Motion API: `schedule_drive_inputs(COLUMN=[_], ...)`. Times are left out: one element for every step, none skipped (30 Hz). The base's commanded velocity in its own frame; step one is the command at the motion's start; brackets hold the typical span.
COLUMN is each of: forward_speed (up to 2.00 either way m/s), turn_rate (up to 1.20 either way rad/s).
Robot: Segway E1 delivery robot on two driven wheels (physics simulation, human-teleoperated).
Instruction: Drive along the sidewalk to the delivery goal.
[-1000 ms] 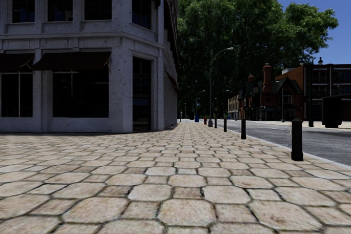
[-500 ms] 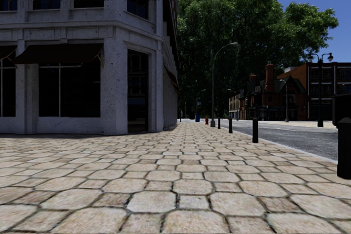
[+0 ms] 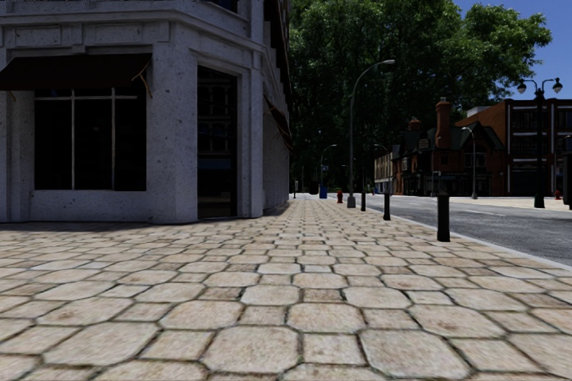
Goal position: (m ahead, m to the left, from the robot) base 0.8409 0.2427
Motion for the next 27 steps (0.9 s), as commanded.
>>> schedule_drive_inputs(forward_speed=[2.0, 1.78, 1.78, 1.45, 1.21, 0.93, 0.93, 0.73, 0.51, 0.3, 0.0, 0.0, 0.0, 0.0, 0.0, 0.0, 0.0, 0.0, 0.0, 0.0, 0.0, 0.0, 0.0, 0.0, 0.0, 0.0, 0.0], turn_rate=[0.0, 0.0, 0.0, 0.0, 0.0, 0.0, 0.0, 0.0, 0.0, 0.0, 0.0, 0.0, 0.0, 0.0, 0.0, 0.0, 0.0, 0.0, 0.0, 0.0, 0.0, 0.0, 0.0, 0.0, 0.0, 0.0, 0.0])
